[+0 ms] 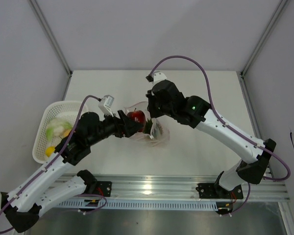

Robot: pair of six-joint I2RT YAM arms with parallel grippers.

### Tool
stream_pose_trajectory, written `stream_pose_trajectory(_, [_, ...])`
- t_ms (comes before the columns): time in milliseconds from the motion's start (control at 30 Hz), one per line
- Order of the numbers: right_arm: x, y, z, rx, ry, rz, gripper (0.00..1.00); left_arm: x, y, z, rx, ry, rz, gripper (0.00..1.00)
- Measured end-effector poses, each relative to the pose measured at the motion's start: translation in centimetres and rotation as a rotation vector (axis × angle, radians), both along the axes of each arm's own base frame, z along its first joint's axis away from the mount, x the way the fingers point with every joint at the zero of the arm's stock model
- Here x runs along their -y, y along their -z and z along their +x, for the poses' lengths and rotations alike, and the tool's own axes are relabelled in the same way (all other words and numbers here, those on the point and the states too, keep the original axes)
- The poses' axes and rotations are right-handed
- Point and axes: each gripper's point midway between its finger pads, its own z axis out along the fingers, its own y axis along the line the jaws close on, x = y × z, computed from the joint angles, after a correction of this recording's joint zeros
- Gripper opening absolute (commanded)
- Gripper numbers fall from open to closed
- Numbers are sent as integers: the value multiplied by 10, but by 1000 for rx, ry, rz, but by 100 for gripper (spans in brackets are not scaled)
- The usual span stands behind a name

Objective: Place the food in the zip-top bag and seal the zipper
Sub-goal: Place the fake fruit in the zipper food storage bag.

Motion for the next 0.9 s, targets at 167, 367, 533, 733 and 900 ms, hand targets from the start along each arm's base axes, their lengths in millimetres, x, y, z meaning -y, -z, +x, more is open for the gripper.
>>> stream_pose_trajectory(167, [-3, 3, 1, -12, -4, 2, 0, 3, 6, -3, -28, 36, 50, 45])
stream_pose_trajectory(367, [-6, 7, 2, -24, -14, -1, 0, 18, 5, -5, -52, 124, 102, 85])
stream_pose_trajectory(533, [-8, 3, 1, -26, -24, 14, 0, 16, 10, -2, -69, 116, 159, 100])
stream_pose_trajectory(733, [-9, 3, 0, -29, -31, 17, 0, 5, 3, -4, -33, 85, 171, 99])
stream_pose_trajectory(900, [-10, 3, -1, -31, -36, 19, 0, -13, -2, 3, -3, -18, 197, 98])
